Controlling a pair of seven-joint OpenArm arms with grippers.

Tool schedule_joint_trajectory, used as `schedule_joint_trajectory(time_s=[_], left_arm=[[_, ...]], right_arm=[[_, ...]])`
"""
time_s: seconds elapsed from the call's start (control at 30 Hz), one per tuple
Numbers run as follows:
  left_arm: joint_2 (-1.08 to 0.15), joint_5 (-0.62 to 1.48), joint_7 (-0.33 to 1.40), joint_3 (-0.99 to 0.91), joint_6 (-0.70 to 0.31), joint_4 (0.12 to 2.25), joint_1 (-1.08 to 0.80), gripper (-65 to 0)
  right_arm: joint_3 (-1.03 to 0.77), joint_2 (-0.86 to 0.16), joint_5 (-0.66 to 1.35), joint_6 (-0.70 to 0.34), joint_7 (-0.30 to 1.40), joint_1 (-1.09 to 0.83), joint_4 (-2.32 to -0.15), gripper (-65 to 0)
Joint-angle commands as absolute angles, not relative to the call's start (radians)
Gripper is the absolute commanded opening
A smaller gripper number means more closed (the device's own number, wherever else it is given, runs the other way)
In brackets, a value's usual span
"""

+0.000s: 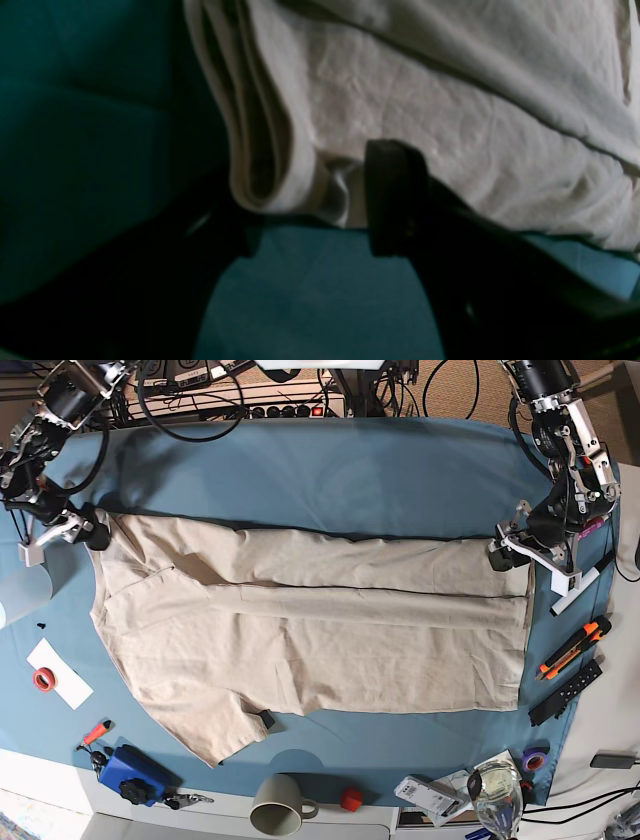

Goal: Fold the T-shirt properly
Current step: 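Regrasp the folded edge corners with both grippers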

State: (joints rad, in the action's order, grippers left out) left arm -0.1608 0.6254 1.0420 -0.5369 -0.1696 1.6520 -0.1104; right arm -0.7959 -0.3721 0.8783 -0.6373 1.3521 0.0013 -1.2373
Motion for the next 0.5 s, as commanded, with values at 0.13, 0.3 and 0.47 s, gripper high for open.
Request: schedule_joint_trajectory(time_s=[0.13, 0.3, 0.47], left_arm=[[-0.167, 0.599, 1.080, -0.536, -0.158, 1.653, -0.117, -33.6], [-0.166, 0.598, 1.060, -0.536, -0.158, 1.653, -0.117, -35.4], [-0.166, 0.599, 1.055, -0.536, -0.158, 1.653, -0.117, -62.5]], right_arm=[[-0.698, -0.374, 0.839, -0.633, 1.396, 0.000, -1.238, -33.8], [-0.593, -0.374, 0.773, -0.598, 1.396, 0.000, -1.238, -35.2], [-0.569, -0.377, 0.740, -0.584, 1.396, 0.000, -1.238, -56.1]])
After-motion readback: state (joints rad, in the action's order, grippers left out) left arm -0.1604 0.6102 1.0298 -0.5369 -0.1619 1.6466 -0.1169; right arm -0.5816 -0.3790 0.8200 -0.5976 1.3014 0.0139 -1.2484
